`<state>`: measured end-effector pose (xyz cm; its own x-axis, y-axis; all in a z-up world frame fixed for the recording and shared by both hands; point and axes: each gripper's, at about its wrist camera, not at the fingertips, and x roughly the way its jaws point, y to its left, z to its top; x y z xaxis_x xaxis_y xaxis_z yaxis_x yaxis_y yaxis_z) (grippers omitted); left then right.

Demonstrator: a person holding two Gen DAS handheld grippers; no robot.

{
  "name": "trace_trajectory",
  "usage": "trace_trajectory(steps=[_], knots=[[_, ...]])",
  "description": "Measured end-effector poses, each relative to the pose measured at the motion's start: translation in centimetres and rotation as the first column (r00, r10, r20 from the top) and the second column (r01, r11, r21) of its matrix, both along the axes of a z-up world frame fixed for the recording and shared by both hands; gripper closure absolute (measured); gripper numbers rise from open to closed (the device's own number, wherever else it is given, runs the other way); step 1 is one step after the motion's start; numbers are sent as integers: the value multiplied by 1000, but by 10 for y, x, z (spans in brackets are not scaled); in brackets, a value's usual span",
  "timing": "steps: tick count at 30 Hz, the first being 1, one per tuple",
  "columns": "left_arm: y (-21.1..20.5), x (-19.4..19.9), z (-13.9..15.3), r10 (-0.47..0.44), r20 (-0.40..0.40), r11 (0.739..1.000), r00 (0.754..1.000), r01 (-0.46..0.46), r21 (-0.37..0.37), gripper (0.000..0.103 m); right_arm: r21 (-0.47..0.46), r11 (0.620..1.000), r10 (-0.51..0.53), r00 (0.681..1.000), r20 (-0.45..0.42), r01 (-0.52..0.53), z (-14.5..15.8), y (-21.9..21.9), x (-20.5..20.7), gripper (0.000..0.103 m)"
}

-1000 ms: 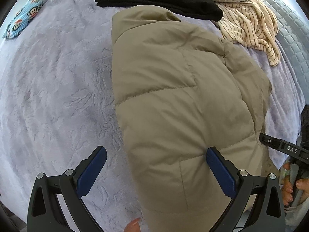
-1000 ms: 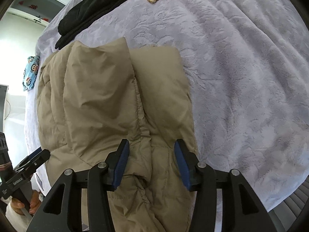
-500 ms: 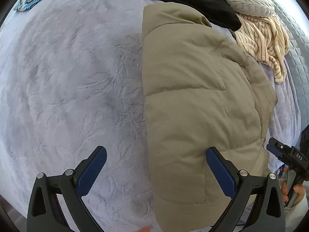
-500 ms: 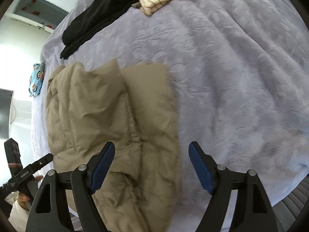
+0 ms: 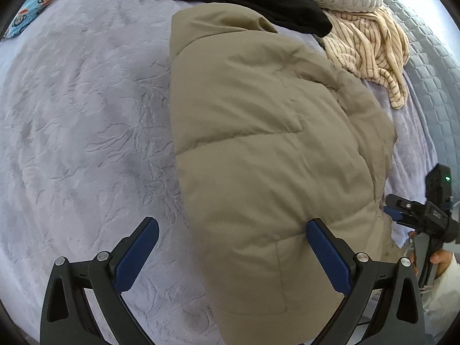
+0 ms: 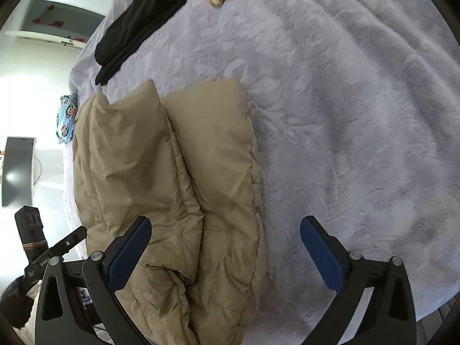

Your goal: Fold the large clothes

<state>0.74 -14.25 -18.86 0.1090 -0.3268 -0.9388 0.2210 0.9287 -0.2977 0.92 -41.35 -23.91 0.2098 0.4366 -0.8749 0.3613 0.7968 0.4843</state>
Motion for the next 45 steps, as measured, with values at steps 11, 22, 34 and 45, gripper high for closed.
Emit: trace_trajectory(steps=[11,22,34,45], knots=[[32,17,-19,-7,-154,926,988,-52,-374,0,278,956,101,995,-20,-91,-32,1,32,0],[18,43,-76,-63,-231,885,971,-53,-462,0,399,902,182,983,-3,-166,-74,28,71,0],[-14,45,-86,-39,-240,908,970,-66,-414,0,430,899,119,992,-51,-86,-90,43,89,0],[-31,36,-52,-35,-149,926,988,-24,-378,15,438,895,97,995,-9,-83,-66,39,75,44]])
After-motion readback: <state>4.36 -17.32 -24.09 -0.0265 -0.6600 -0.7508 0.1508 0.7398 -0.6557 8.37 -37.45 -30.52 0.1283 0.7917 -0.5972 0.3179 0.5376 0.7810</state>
